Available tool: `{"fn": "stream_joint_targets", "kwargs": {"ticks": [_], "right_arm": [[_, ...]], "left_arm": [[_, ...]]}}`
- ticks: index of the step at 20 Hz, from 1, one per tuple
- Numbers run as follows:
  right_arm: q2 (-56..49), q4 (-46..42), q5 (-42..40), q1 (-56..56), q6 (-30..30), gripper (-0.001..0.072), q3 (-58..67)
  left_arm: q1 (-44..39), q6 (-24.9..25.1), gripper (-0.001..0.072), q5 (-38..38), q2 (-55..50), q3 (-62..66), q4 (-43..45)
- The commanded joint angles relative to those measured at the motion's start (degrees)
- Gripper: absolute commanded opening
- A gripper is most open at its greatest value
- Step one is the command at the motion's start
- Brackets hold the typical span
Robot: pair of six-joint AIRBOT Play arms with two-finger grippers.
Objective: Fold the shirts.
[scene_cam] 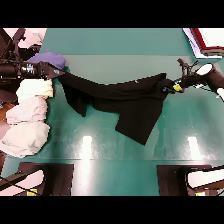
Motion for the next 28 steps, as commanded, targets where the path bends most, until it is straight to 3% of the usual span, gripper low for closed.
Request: {"fn": "stream_joint_targets", "kwargs": {"ticks": [1,2,3,5,9,15,16,18,19,20,22,26,28], "right_arm": [[3.74,-6.05,-0.52,-0.94,0.44,0.0019,0.02],[4.00,-5.66,1.03,-2.34,0.44,0.0163,0.02],[3.61,-4.87,2.97,-3.93,0.44,0.0392,0.02],[1.33,-1.62,6.95,-7.37,0.50,0.0418,0.02],[-3.54,7.15,6.21,-10.08,0.46,0.0416,0.02],[-7.04,8.44,2.38,-9.01,0.46,0.0402,0.02],[-7.08,8.57,1.81,-9.01,0.42,0.0300,0.02],[-7.06,8.55,0.94,-9.01,0.39,0.0248,0.02],[-7.08,8.55,0.72,-9.01,-0.15,0.0126,0.02],[-7.06,8.55,0.57,-9.01,-0.33,0.0069,0.02],[-7.02,8.55,0.42,-9.01,-1.38,0.0015,0.02],[-3.21,8.28,-1.79,-9.01,-1.99,0.0013,0.02],[2.45,7.89,-3.96,-9.44,-3.17,0.0012,0.72]], "left_arm": [[0.04,0.00,0.0023,0.04,-0.02,0.07,0.04],[0.04,0.00,0.0023,0.02,-0.02,0.07,0.07],[0.04,0.00,0.0023,0.00,-0.02,0.07,0.04],[0.04,-0.02,0.0023,-0.04,-0.02,0.07,0.04],[0.04,-0.90,0.0023,-0.17,-0.02,0.07,0.07],[0.04,-1.03,0.0023,-0.15,-0.02,0.07,0.07],[0.04,-1.03,0.0023,-0.15,-0.02,0.07,0.04],[0.02,-1.03,0.0023,-0.13,-0.02,0.07,0.07],[0.04,-1.03,0.0023,-0.15,-0.02,0.07,0.07],[0.04,-1.03,0.0023,-0.17,-0.02,0.07,0.07],[0.04,-1.03,0.0023,-0.17,-0.02,0.07,0.04],[0.04,-1.07,0.0023,0.48,0.09,0.11,0.00],[0.22,-3.80,0.0023,2.16,0.28,1.42,-0.04]]}}
